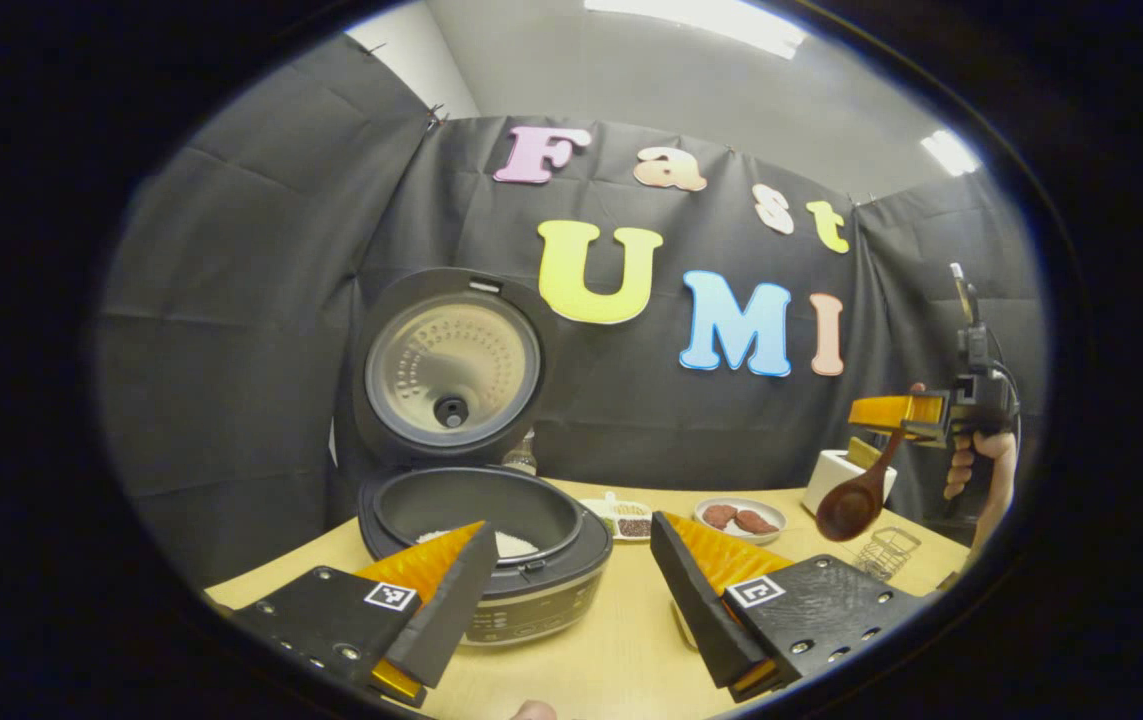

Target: Close the left gripper, press the button to open the rice cooker; take a wooden spoon from the chopstick holder with the right hand, scoop a spoonful of rice and pour it into the rice cooker, then put the wooden spoon back into the chopstick holder.

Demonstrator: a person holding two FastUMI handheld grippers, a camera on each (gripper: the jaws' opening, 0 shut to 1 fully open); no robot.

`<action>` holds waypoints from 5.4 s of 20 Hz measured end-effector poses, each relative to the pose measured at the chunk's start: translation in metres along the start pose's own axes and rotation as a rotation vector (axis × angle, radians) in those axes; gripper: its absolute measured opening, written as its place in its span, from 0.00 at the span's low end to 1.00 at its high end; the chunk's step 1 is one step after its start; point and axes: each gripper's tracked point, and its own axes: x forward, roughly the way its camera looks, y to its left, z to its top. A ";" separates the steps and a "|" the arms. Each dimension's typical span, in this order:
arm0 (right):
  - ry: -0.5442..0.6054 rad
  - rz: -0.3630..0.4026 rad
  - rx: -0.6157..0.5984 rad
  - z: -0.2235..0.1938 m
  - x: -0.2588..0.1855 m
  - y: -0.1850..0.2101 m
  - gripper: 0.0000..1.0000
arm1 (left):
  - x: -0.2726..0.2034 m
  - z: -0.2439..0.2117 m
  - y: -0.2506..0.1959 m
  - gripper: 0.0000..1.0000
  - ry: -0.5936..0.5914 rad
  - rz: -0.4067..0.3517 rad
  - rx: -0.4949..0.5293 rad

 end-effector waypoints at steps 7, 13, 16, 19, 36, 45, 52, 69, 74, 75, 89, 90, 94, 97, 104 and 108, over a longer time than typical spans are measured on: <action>0.142 -0.029 -0.024 -0.066 0.026 -0.008 0.26 | 0.009 -0.007 0.017 0.96 0.019 0.009 -0.057; 0.247 -0.041 -0.049 -0.110 0.030 -0.006 0.26 | 0.016 -0.012 0.031 0.96 0.041 0.018 -0.124; 0.257 -0.034 -0.053 -0.118 0.032 0.003 0.26 | 0.016 -0.016 0.031 0.96 0.053 0.004 -0.154; 0.276 -0.019 -0.020 -0.125 0.032 0.016 0.26 | 0.013 -0.014 0.037 0.96 0.042 0.019 -0.127; 0.343 0.082 0.325 -0.143 0.035 0.061 0.26 | -0.015 -0.010 0.065 0.96 0.008 0.074 -0.126; 0.260 0.008 0.415 -0.123 0.029 0.013 0.25 | -0.016 -0.008 0.062 0.96 0.008 0.084 -0.113; 0.212 -0.044 0.525 -0.109 0.016 -0.034 0.26 | -0.014 -0.008 0.054 0.97 0.011 0.079 -0.100; 0.082 0.084 0.977 -0.043 0.036 -0.008 0.25 | -0.031 0.004 0.084 0.96 -0.009 0.135 -0.063; 0.095 0.153 1.025 -0.023 0.063 0.034 0.27 | -0.041 0.014 0.101 0.96 -0.031 0.161 -0.038; 0.107 0.168 1.035 -0.019 0.069 0.043 0.27 | -0.041 0.014 0.106 0.96 -0.026 0.169 -0.026; 0.112 0.232 1.052 0.004 0.133 0.163 0.27 | -0.050 0.022 0.151 0.97 -0.050 0.211 -0.033; 0.117 0.236 1.030 0.002 0.137 0.174 0.25 | -0.052 0.022 0.154 0.96 -0.051 0.215 -0.030; 0.132 0.268 0.942 -0.001 0.148 0.218 0.27 | -0.063 0.026 0.169 0.96 -0.067 0.245 -0.023; 0.141 0.297 0.838 -0.002 0.152 0.250 0.27 | -0.070 0.023 0.181 0.96 -0.064 0.274 -0.023; 0.032 0.330 0.429 0.008 0.148 0.295 0.27 | -0.062 0.009 0.182 0.96 -0.030 0.251 -0.073; 0.021 0.382 0.205 -0.003 0.142 0.324 0.27 | -0.062 0.008 0.183 0.96 -0.033 0.255 -0.078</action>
